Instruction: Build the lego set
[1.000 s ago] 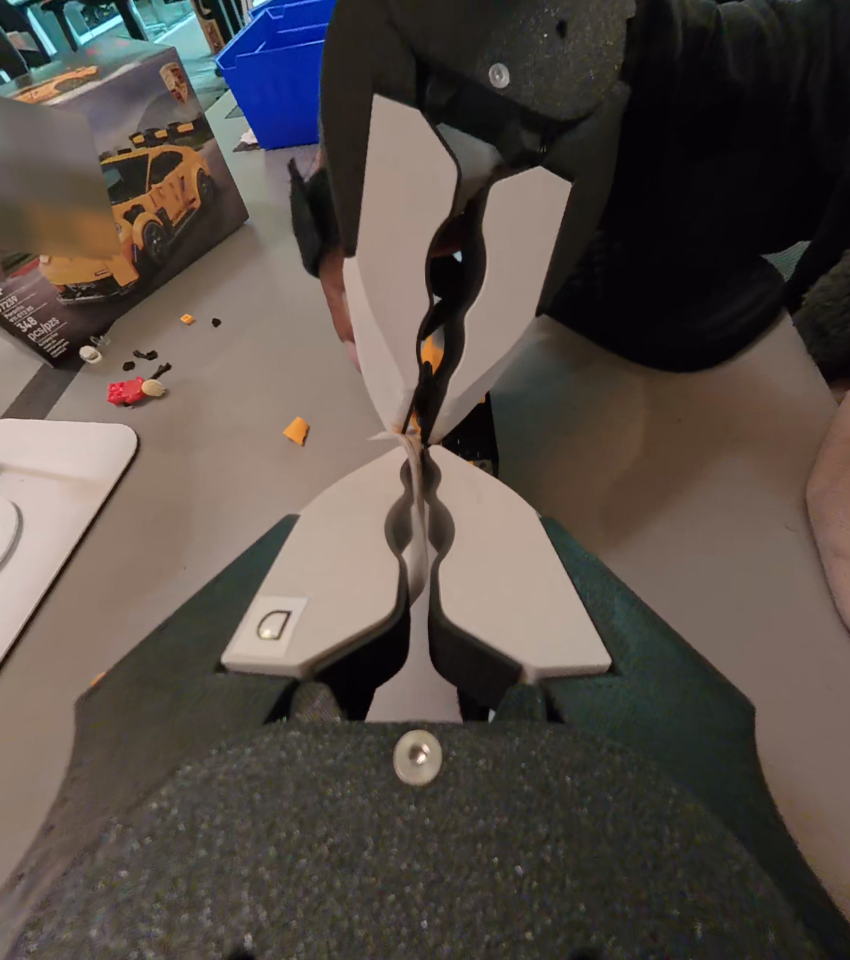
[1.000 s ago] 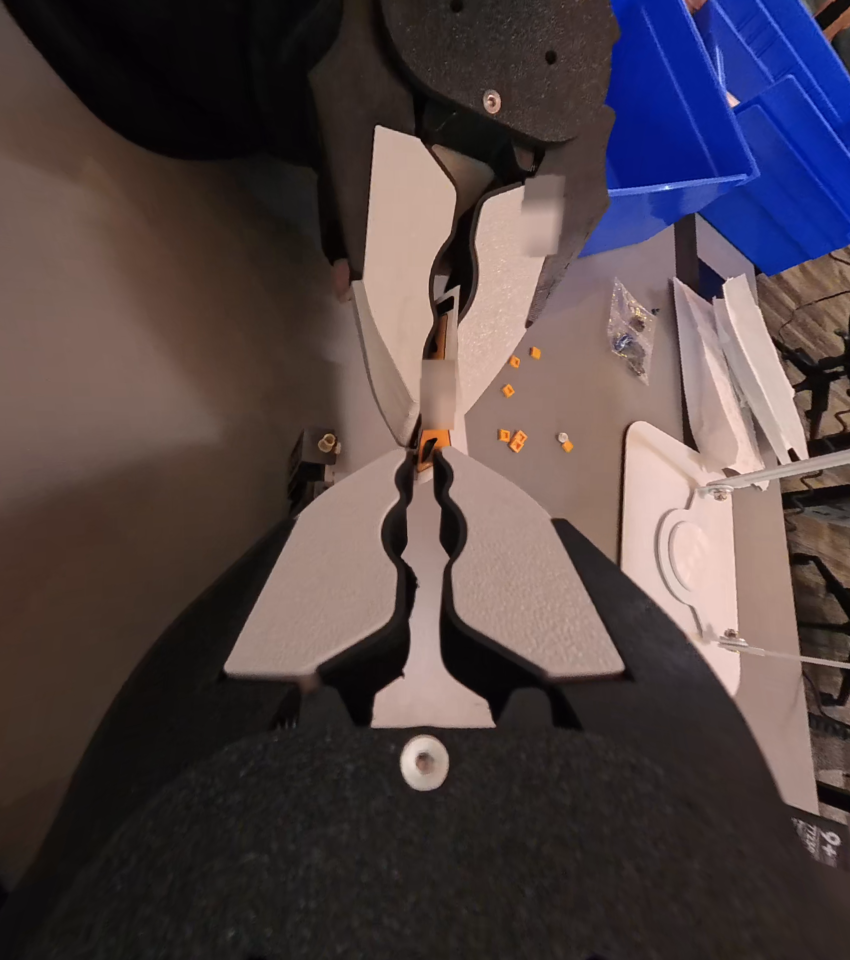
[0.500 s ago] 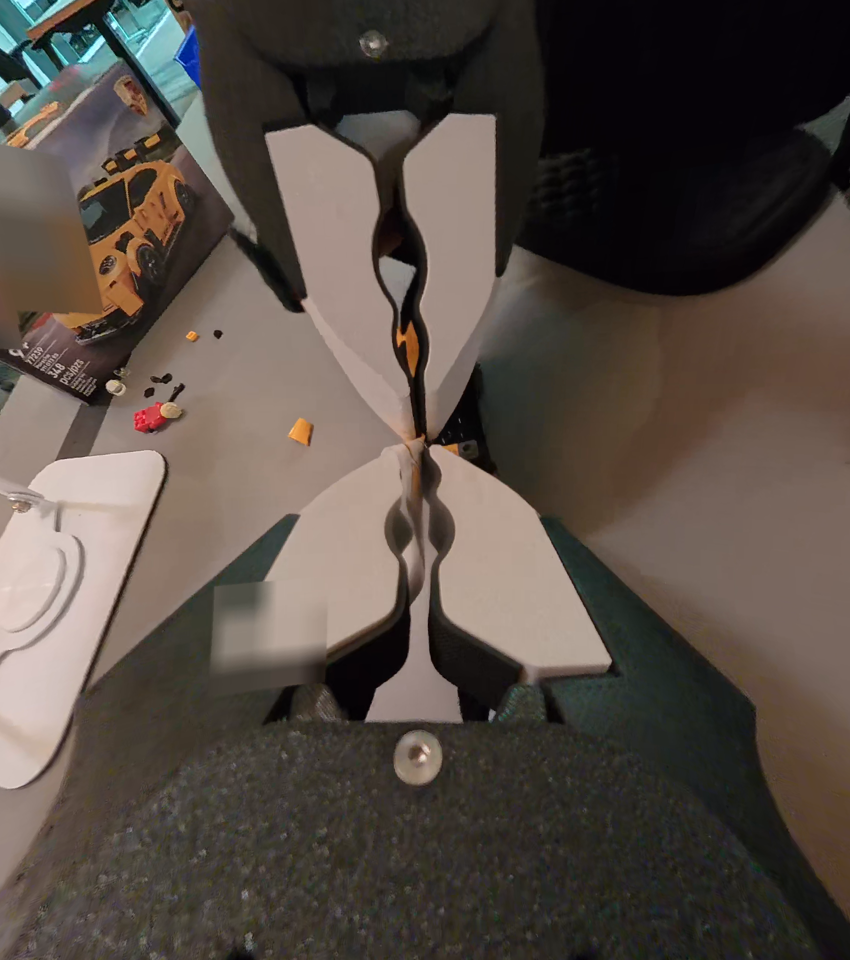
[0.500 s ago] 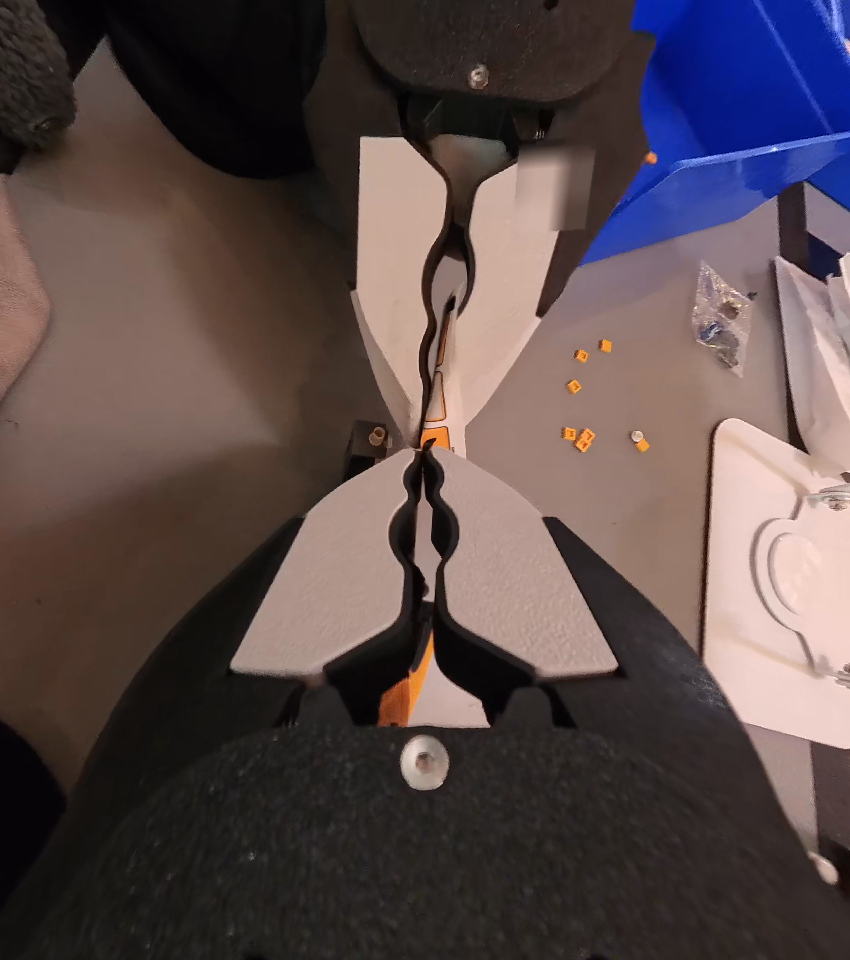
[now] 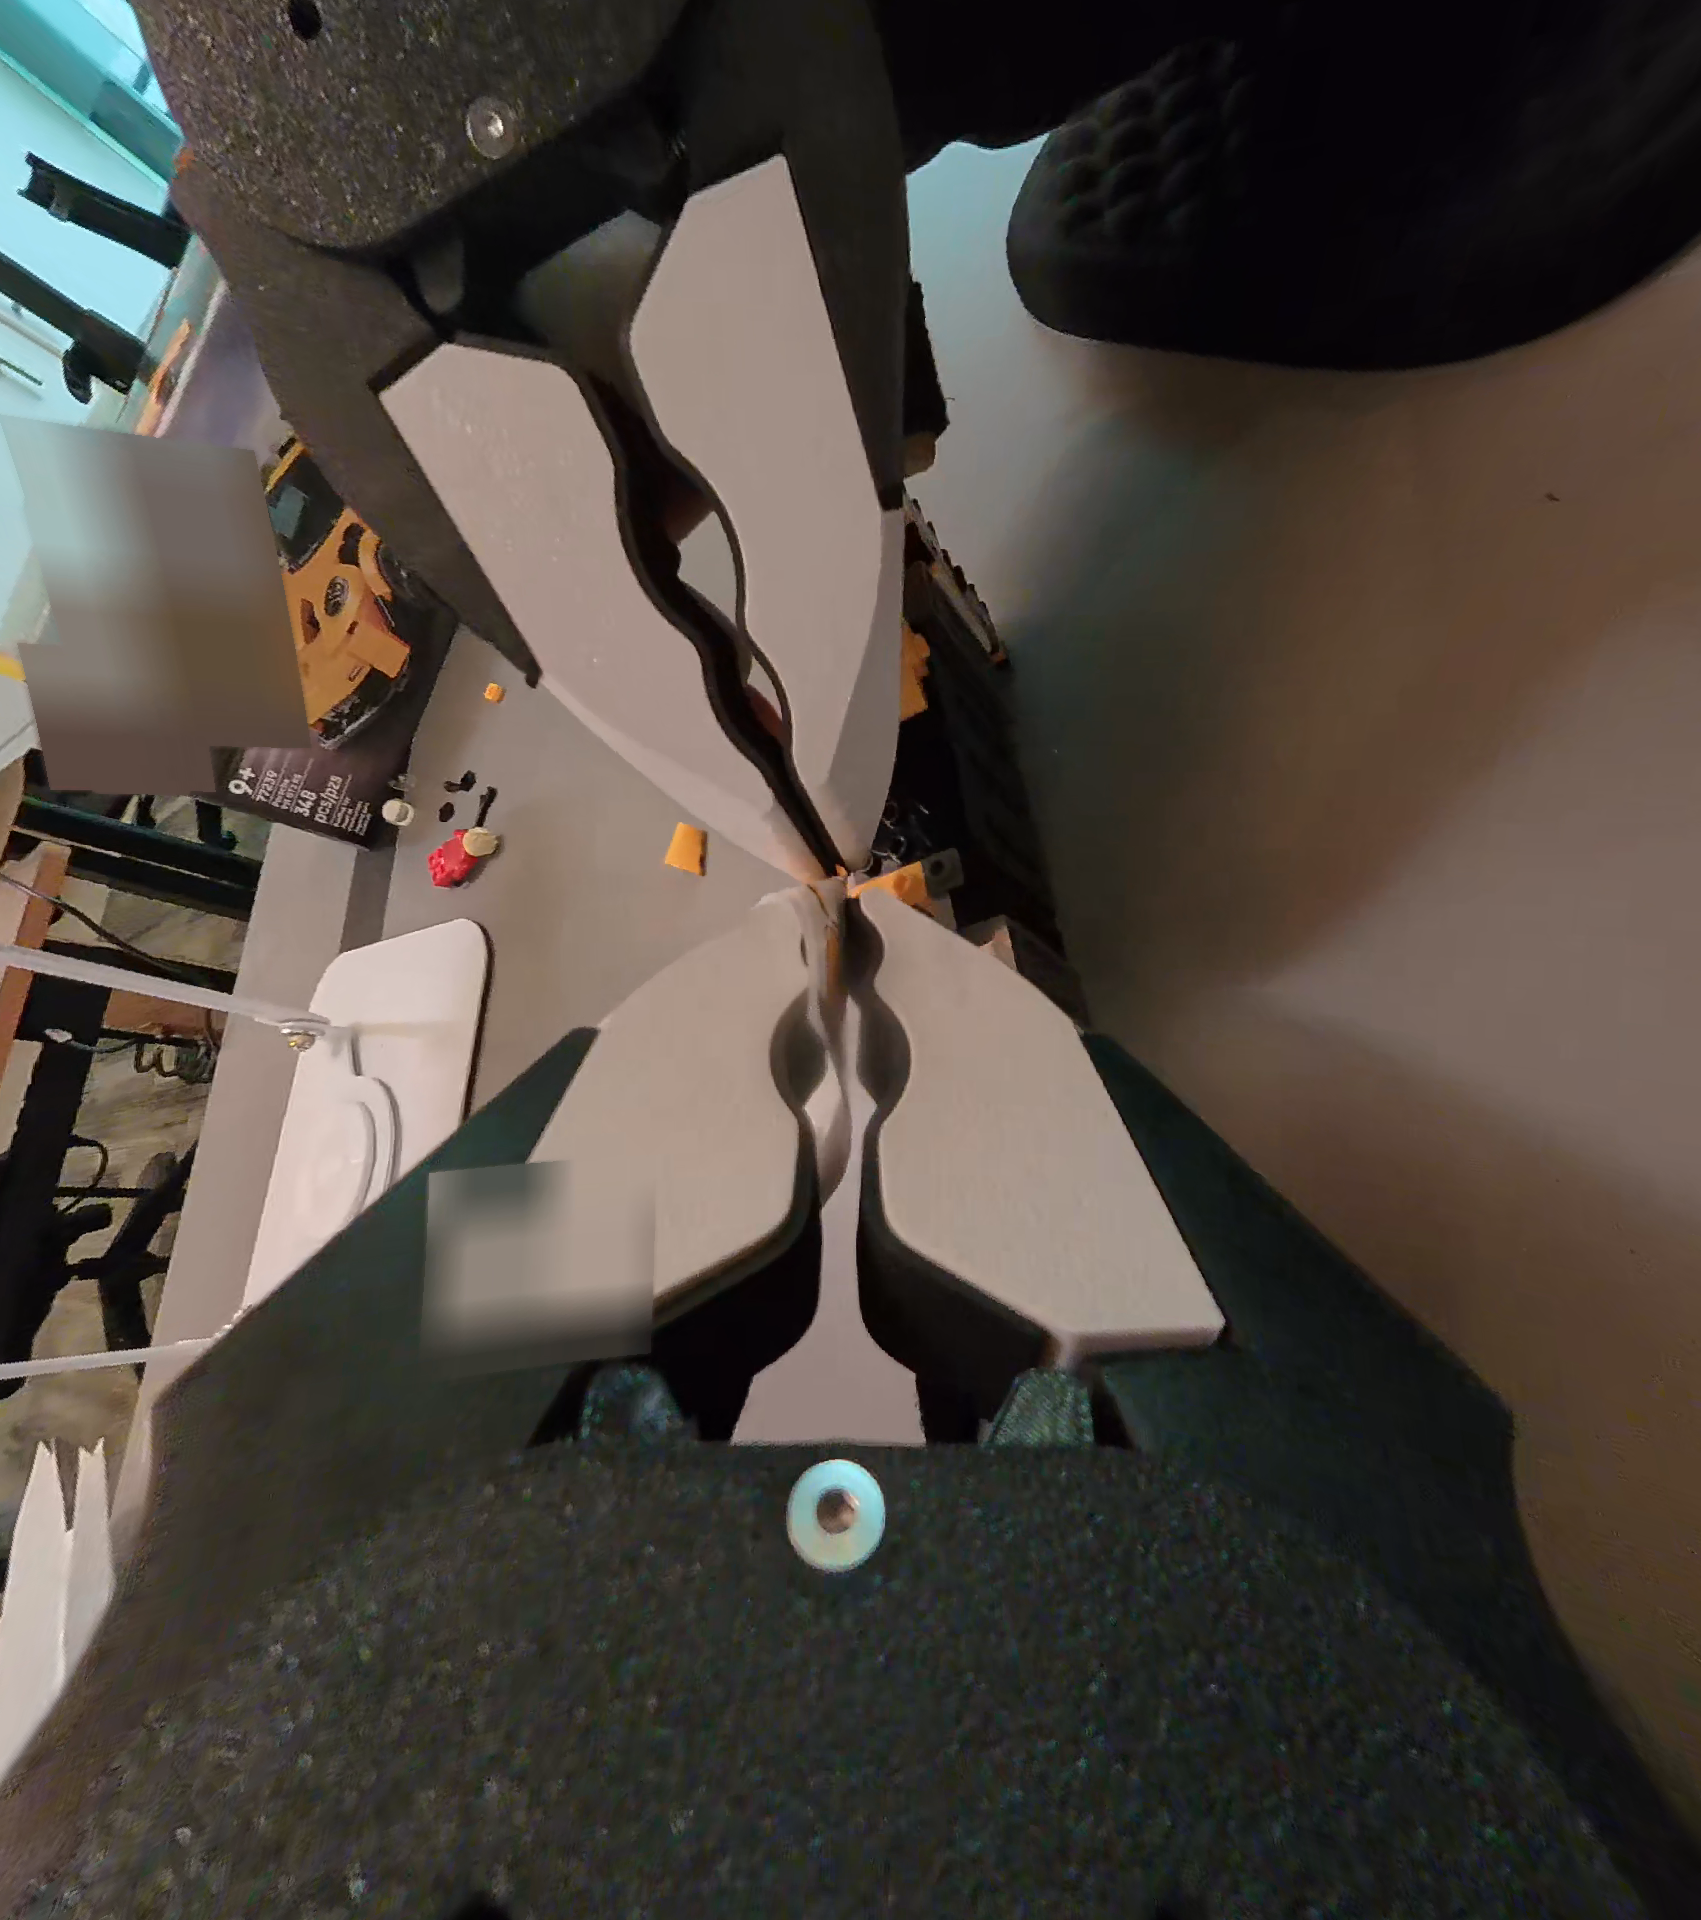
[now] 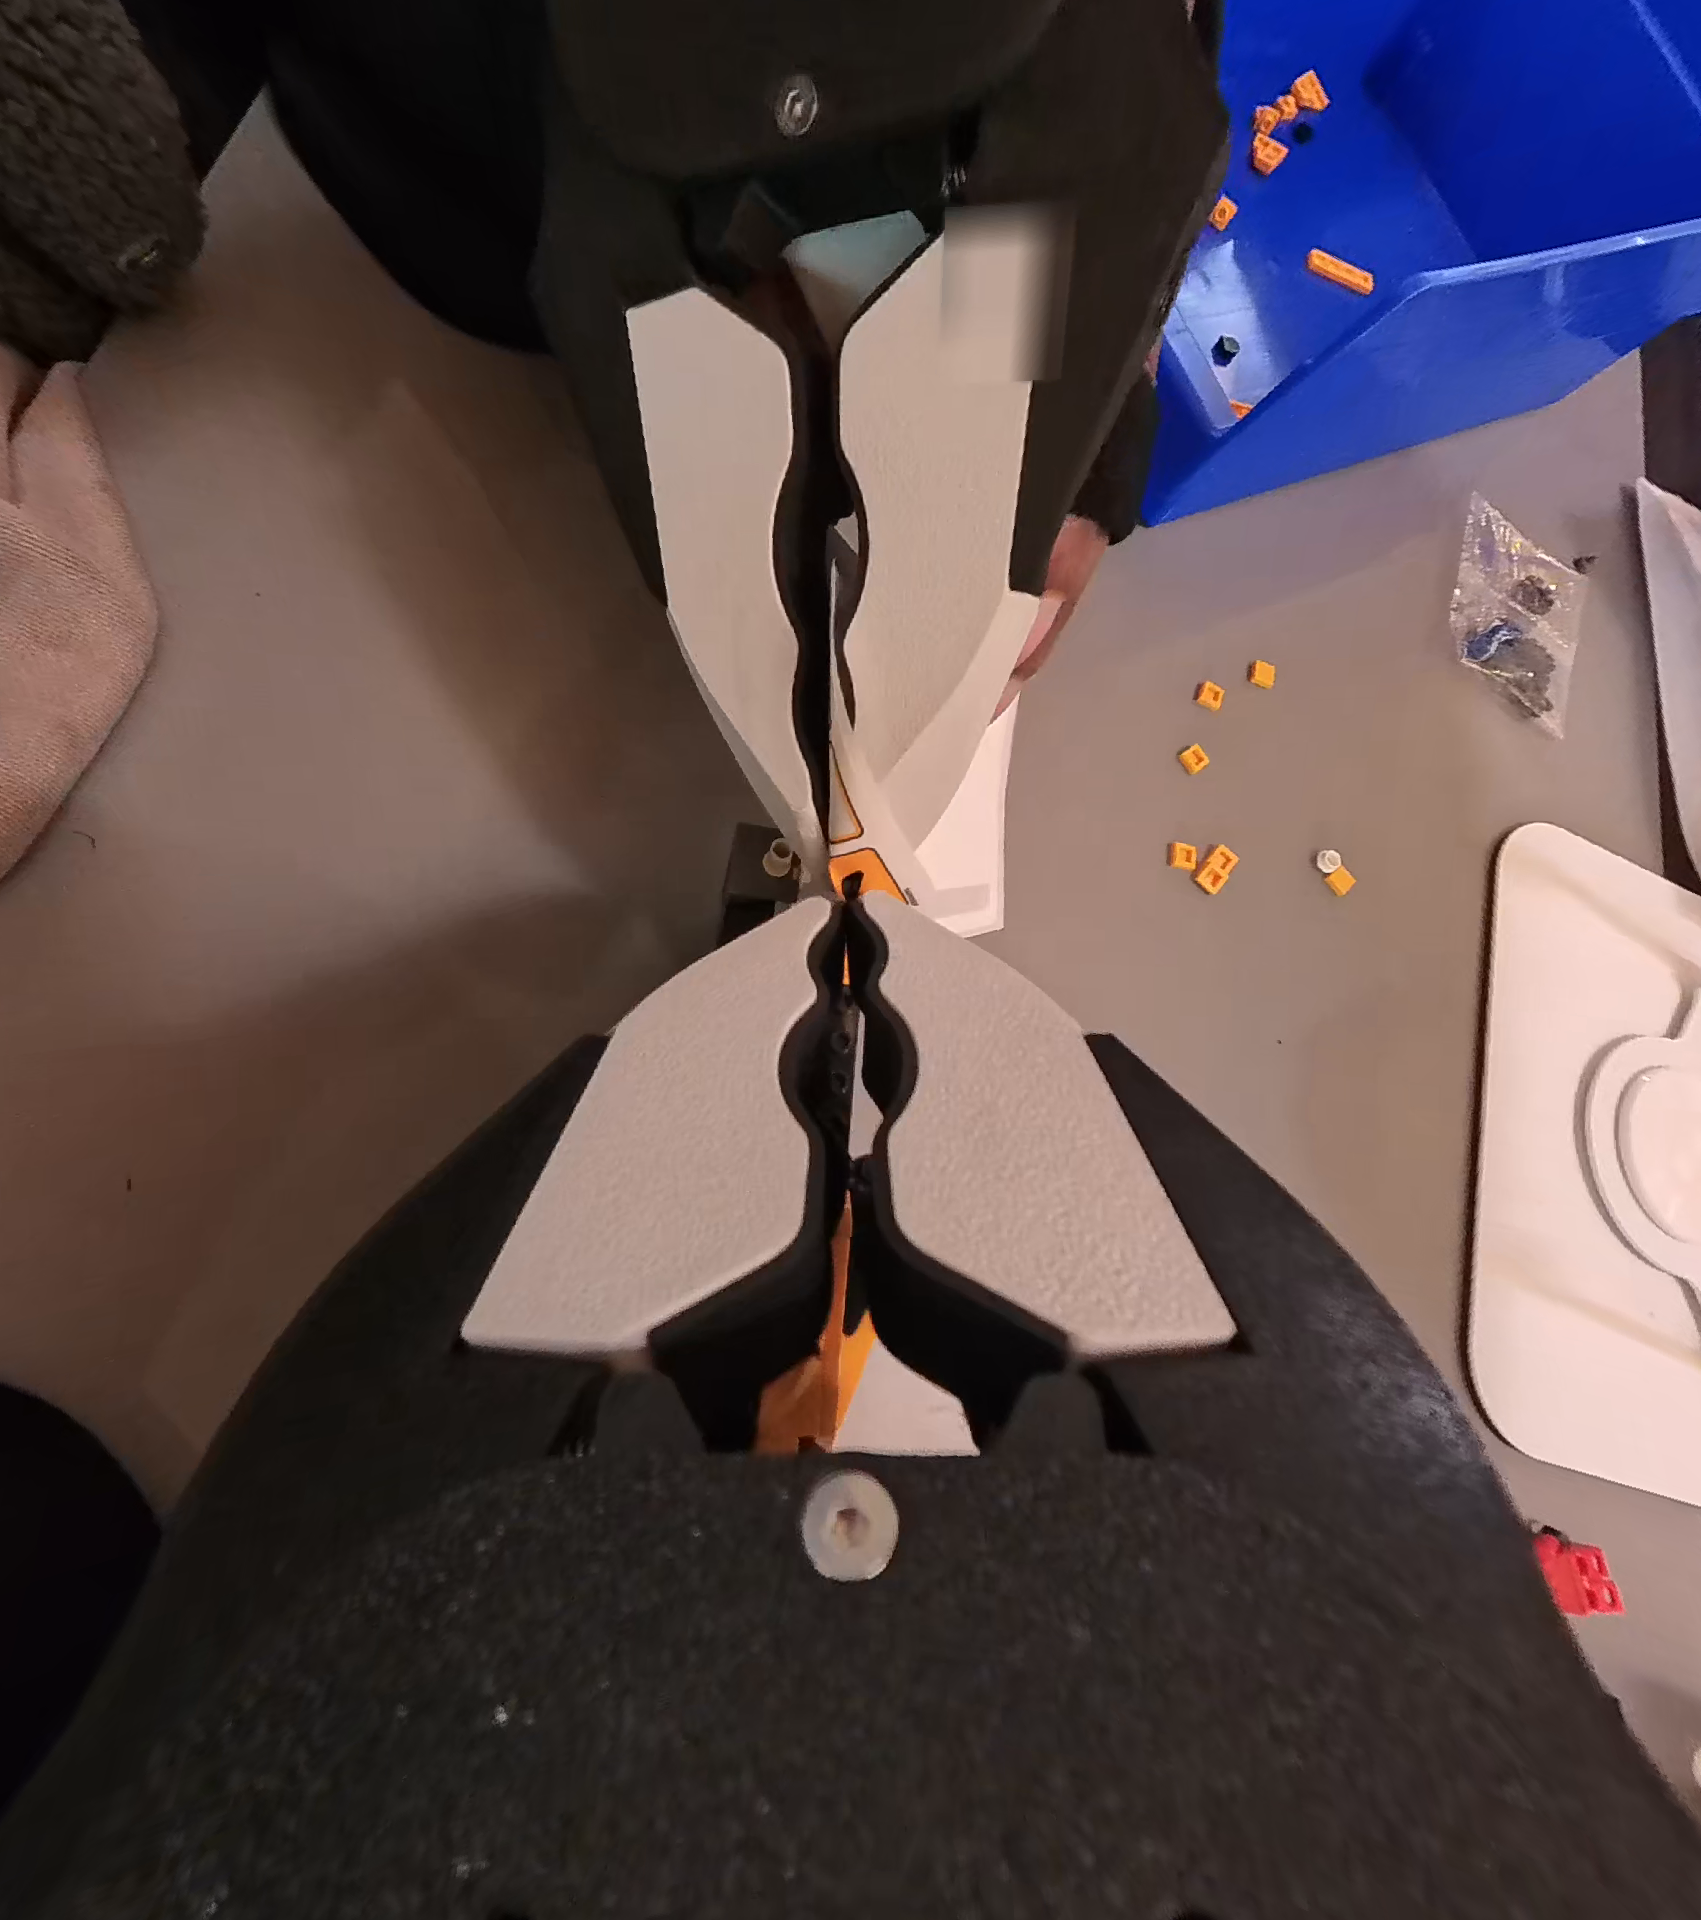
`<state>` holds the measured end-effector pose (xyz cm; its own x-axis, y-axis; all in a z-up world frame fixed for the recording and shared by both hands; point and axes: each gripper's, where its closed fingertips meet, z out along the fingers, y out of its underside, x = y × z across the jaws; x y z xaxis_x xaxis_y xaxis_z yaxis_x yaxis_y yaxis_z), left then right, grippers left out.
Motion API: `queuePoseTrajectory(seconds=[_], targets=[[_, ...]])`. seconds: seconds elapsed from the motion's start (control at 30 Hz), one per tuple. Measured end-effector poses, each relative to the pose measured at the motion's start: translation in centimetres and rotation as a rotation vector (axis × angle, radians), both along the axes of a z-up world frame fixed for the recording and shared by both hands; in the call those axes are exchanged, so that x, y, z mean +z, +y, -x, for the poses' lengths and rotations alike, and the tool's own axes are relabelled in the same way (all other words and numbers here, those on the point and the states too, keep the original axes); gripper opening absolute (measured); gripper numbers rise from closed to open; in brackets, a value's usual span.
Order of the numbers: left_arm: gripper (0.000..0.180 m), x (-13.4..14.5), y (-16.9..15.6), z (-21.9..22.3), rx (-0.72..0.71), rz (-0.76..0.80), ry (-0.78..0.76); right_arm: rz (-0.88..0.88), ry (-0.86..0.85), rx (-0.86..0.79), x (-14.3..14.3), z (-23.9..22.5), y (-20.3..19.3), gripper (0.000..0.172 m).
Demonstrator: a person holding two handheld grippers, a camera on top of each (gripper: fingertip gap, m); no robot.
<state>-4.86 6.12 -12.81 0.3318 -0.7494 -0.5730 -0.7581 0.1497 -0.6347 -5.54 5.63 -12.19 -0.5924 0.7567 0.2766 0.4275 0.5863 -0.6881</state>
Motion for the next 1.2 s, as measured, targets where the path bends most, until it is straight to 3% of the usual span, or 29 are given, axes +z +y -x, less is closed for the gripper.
queuePoseTrajectory(seconds=[0.03, 0.17, 0.7, 0.83, 1.2], targets=[[0.000, 0.0, 0.0, 0.0, 0.001, -0.003, 0.003, -0.003, 0.001, 0.000, 0.0, 0.0, 0.0, 0.000], [0.000, -1.0, 0.6, 1.2, 0.045, -0.012, 0.100, -0.017, 0.008, -0.013, 0.3, -0.2, 0.5, 0.000], [0.000, 1.1, 0.2, 0.4, 0.050, 0.222, -0.290, -0.099, 0.085, -0.036, 1.1, 0.8, 0.5, 0.012], [0.000, 0.8, 0.0, 0.3, 0.035, 0.215, -0.268, -0.096, 0.080, -0.026, 0.9, 0.7, 0.4, 0.003], [0.000, 0.3, 0.0, 0.0, 0.012, 0.136, -0.161, -0.043, 0.022, -0.010, 0.3, 0.2, 0.0, 0.000]])
